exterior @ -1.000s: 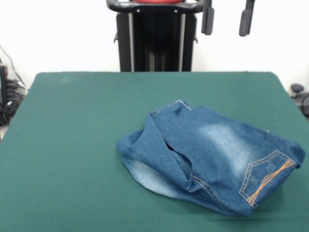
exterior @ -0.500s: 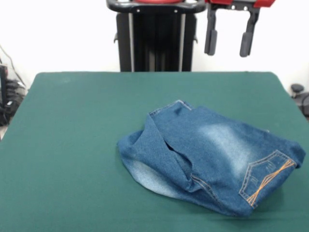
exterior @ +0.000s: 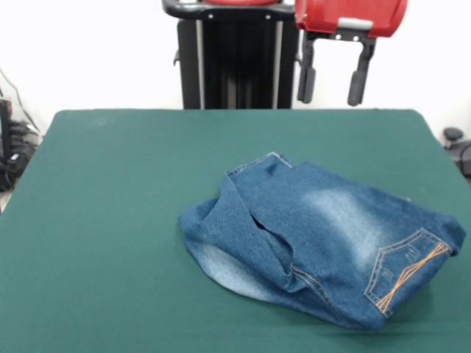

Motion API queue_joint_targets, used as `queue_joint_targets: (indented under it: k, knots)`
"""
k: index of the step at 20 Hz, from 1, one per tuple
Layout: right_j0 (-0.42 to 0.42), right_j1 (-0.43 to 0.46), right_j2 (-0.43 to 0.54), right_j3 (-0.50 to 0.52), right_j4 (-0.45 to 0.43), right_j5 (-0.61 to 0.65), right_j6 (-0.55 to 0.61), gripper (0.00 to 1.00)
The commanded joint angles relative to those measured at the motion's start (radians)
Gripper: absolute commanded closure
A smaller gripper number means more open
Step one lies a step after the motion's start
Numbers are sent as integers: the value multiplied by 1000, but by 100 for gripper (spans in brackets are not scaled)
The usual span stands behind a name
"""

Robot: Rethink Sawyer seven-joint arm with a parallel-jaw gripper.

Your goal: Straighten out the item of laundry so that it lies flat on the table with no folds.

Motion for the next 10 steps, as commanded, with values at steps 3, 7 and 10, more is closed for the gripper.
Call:
queue_joint_targets:
  k: [3,7,10]
  knots:
    - [42,53,-20,171,3,-53,235,0]
    - [43,52,-30,192,0,-74,230,0]
    - [43,52,-34,200,1,-88,230,0]
